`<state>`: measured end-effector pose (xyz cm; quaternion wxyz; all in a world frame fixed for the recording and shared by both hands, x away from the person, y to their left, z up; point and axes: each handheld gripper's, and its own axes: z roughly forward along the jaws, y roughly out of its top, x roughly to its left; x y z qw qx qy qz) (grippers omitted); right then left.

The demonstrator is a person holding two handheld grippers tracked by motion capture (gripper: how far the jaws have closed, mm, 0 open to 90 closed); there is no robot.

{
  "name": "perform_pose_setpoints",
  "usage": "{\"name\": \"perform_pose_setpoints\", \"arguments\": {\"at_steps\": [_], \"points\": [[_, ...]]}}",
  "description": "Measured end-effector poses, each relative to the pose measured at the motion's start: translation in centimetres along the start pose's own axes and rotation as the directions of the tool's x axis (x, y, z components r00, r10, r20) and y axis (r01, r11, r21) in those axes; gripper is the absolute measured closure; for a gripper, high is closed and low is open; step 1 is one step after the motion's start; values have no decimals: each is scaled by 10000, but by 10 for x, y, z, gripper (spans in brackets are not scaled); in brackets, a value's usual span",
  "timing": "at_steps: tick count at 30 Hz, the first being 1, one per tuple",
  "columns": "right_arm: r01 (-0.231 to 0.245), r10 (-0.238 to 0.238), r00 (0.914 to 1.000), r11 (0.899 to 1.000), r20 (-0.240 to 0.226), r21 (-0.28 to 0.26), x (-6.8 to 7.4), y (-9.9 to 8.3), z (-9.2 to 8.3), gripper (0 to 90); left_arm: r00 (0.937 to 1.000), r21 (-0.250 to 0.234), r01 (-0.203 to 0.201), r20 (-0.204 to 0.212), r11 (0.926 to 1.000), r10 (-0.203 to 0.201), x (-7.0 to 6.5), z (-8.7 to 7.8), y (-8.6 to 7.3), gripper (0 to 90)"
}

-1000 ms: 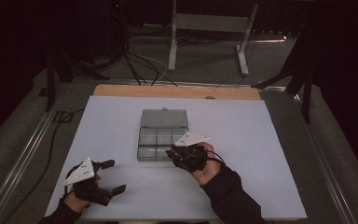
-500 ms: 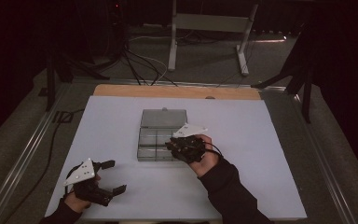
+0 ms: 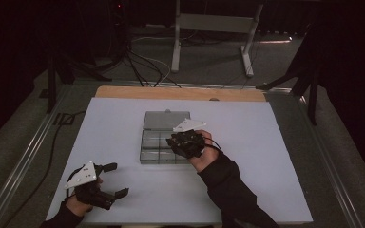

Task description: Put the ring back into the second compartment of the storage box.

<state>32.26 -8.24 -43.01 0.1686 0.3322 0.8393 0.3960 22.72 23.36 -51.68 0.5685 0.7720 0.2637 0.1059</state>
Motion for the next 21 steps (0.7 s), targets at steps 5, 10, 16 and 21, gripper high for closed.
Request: {"name": "perform_pose_setpoints", "arguments": {"at_steps": [5, 10, 16, 21], "points": [[-17, 17, 10000, 10000, 12, 30, -1, 5, 6, 720, 10000, -12, 2, 12, 10000, -2, 0, 0, 0, 2], [-66, 66, 10000, 10000, 28, 42, -2, 10, 12, 720, 10000, -31, 9, 22, 10000, -9, 0, 0, 0, 2], [-192, 192, 9998, 9997, 26, 161, -5, 14, 20, 720, 10000, -39, 16, 23, 10000, -16, 0, 0, 0, 2], [-154, 152, 9998, 9996, 85, 251, -5, 15, 27, 720, 10000, -46, 17, 28, 10000, -16, 0, 0, 0, 2]]}}
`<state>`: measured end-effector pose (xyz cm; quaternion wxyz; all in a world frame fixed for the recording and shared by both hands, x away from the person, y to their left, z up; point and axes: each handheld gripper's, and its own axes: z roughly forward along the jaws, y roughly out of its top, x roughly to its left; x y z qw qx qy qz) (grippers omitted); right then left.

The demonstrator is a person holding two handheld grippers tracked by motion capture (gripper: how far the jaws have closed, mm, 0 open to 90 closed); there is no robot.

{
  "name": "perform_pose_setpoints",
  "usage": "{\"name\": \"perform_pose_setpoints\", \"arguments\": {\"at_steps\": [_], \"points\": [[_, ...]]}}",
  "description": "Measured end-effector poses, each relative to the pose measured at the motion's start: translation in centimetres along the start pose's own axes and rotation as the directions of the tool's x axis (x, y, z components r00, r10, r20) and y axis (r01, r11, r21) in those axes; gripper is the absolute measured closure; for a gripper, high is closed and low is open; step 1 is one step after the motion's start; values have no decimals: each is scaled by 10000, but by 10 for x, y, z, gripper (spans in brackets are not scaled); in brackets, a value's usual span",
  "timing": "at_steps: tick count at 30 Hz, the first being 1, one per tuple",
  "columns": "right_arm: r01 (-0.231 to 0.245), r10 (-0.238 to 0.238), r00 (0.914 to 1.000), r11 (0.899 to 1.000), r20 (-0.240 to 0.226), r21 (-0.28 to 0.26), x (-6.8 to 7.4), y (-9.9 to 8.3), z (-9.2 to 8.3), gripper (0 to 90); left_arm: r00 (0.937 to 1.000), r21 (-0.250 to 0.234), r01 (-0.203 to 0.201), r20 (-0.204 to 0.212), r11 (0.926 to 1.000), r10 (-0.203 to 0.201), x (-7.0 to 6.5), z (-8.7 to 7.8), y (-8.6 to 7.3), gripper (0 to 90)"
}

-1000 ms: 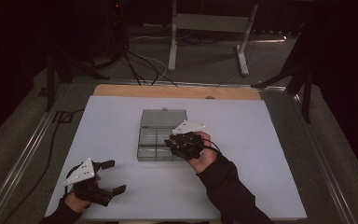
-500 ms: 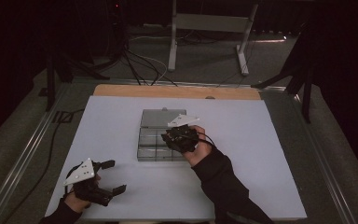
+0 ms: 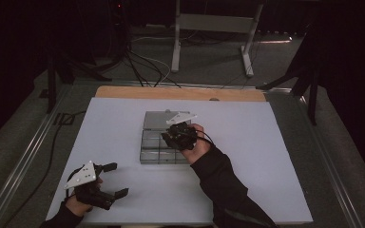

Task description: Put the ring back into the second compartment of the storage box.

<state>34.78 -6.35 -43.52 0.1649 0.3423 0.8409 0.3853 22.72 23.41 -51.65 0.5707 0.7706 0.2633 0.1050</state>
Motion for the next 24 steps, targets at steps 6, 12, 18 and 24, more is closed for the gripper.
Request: {"name": "perform_pose_setpoints", "arguments": {"at_steps": [6, 12, 18, 24], "points": [[-6, 5, 10000, 9998, 62, 190, -1, 4, 9, 720, 10000, -1, -3, -13, 10000, 3, 0, 0, 0, 2], [-115, 112, 9999, 9995, 70, 300, -4, 7, 17, 720, 10000, -23, -19, -14, 10000, 19, 0, 0, 0, 2], [-239, 235, 9997, 9983, 85, 523, -8, 6, 26, 720, 10000, -31, -7, -15, 10000, 7, 0, 0, 0, 2], [-365, 354, 9993, 9965, 150, 757, -12, 3, 37, 720, 10000, -82, 25, 14, 10000, -25, -1, 0, 1, 2]]}}
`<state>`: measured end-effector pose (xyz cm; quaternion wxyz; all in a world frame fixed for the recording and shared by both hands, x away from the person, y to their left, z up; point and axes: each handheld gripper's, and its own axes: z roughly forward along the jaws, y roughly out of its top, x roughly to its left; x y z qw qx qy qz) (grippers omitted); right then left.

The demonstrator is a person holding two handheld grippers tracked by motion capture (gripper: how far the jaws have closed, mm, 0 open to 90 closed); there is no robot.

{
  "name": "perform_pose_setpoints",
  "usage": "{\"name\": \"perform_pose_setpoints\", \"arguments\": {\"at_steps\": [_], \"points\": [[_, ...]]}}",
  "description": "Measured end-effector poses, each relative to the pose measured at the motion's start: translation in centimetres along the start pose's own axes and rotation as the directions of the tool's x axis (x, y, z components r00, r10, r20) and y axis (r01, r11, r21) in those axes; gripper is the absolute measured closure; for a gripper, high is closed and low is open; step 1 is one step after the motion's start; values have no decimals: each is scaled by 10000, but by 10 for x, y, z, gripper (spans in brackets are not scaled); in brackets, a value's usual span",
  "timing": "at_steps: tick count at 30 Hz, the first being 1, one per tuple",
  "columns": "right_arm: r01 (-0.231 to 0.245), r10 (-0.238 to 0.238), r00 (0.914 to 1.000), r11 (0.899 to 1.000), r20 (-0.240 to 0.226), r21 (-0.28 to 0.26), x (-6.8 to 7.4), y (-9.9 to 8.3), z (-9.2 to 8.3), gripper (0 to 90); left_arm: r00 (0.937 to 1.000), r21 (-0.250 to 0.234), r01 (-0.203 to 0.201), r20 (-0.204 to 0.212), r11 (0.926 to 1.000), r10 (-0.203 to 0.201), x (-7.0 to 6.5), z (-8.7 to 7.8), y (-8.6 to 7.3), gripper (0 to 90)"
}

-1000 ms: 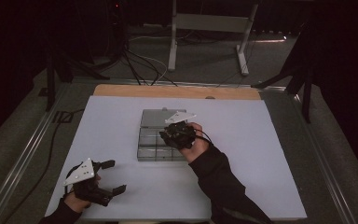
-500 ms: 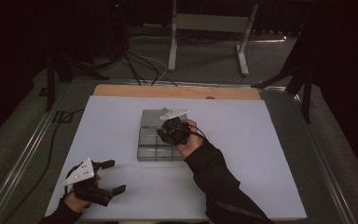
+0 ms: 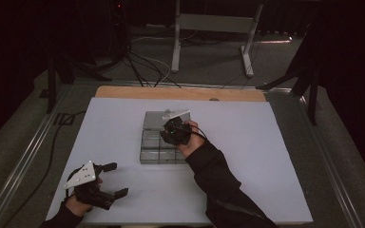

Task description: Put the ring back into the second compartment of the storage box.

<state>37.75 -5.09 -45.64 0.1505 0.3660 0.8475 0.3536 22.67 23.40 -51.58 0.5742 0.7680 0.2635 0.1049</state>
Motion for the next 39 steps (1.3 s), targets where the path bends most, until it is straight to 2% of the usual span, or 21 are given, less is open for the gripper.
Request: {"name": "perform_pose_setpoints", "arguments": {"at_steps": [15, 28, 33, 39], "points": [[-380, 376, 9993, 9968, 63, 707, -14, -11, 24, 719, 10000, 68, -4, -2, 10000, 4, 0, 1, -1, 2], [-189, 194, 9998, 9906, -25, 1354, -14, -15, 37, 716, 10000, 76, -5, 17, 10000, 5, 1, 1, -1, 2], [-255, 281, 9995, 9863, -139, 1629, -14, -15, 41, 709, 10000, 80, -13, 14, 10000, 13, 0, 1, -1, 2], [-191, 209, 9997, 9863, -92, 1640, -14, -14, 40, 707, 10000, 75, -7, 16, 10000, 6, 1, 1, -1, 2]]}}
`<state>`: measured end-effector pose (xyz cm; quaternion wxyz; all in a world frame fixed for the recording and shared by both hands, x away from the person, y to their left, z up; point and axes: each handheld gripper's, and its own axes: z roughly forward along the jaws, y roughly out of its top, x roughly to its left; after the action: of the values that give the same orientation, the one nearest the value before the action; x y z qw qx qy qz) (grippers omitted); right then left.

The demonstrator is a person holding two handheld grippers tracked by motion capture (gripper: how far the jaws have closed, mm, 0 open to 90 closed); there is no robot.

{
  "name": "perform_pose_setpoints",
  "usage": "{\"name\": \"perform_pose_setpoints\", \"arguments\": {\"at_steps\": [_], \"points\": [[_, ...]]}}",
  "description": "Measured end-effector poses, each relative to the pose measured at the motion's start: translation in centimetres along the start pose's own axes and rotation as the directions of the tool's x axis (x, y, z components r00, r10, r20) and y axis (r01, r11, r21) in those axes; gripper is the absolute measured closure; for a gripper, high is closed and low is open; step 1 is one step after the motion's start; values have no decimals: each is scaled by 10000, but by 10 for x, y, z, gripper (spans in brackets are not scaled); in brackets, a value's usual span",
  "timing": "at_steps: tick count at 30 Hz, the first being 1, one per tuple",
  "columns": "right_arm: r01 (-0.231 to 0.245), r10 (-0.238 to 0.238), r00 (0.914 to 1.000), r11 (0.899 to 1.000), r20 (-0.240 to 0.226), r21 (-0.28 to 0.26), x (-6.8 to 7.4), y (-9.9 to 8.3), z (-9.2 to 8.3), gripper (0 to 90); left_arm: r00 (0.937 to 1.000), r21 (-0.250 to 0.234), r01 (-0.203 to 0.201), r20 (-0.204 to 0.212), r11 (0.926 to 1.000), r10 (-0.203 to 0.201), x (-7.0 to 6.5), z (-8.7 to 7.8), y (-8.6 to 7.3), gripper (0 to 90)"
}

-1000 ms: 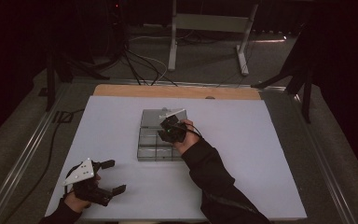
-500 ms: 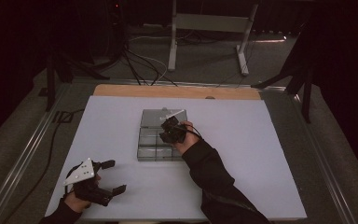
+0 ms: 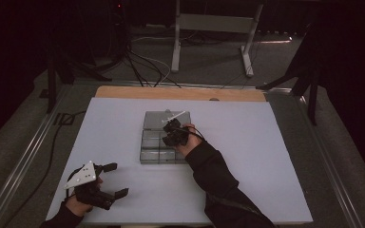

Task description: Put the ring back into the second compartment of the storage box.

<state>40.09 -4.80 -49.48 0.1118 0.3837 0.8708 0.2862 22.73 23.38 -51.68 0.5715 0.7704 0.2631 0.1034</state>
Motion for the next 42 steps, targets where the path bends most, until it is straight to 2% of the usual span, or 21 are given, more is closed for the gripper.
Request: {"name": "perform_pose_setpoints", "arguments": {"at_steps": [5, 9, 13, 15, 18, 21, 24, 26, 29, 30, 32, 36, 40, 42], "points": [[-45, 45, 10000, 9999, -69, -123, 0, 1, -2, 677, 10000, 4, -1, 4, 10000, 1, 0, 0, 0, 2], [10, -13, 10000, 9996, -75, -276, -1, 0, -6, 613, 10000, 2, 6, -17, 10000, -6, 0, 0, 0, 2], [18, -37, 9995, 9983, -317, -589, -1, 0, -13, 505, 10000, 1, 10, -17, 10000, -10, 0, 0, 0, 2], [-77, 33, 9984, 9969, -567, -789, -1, 1, -18, 421, 10000, 5, -4, -15, 10000, 4, 0, 0, 0, 2], [42, -134, 9963, 9942, -853, -1079, 1, 2, -24, 319, 10000, 16, -3, -25, 10000, 3, 1, 0, 0, 2], [-31, -114, 9937, 9917, -1119, -1285, 2, 2, -31, 247, 10000, 35, -22, -22, 10000, 22, 0, 0, 0, 2], [79, -234, 9936, 9904, -1107, -1380, 3, 2, -34, 213, 10000, 13, -5, -27, 10000, 5, 0, 0, 0, 2], [-134, -67, 9915, 9880, -1296, -1538, 2, 0, -39, 140, 10000, 2, -1, -28, 10000, 1, 0, 0, 0, 2], [235, -497, 9869, 9855, -1536, -1678, 0, -4, -45, 51, 10000, 18, -3, -37, 10000, 3, 0, 0, 0, 2], [198, -477, 9848, 9862, -1670, -1645, 0, -5, -47, 27, 10000, 19, 0, -40, 10000, 0, 0, 0, 0, 2], [167, -456, 9834, 9865, -1755, -1629, -2, -7, -50, 28, 10000, 29, -29, -30, 10000, 29, 0, 0, 0, 2], [460, -763, 9832, 9827, -1660, -1793, -6, -14, -58, 11, 10000, 18, -13, -62, 10000, 13, 0, 0, 0, 2], [367, -757, 9779, 9798, -1951, -1964, -11, -19, -64, 0, 10000, 17, -21, -76, 10000, 21, 1, 0, 0, 2], [175, -693, 9734, 9729, -2183, -2306, -16, -25, -72, 0, 10000, 13, -12, -76, 10000, 12, 0, 0, 0, 2]]}}
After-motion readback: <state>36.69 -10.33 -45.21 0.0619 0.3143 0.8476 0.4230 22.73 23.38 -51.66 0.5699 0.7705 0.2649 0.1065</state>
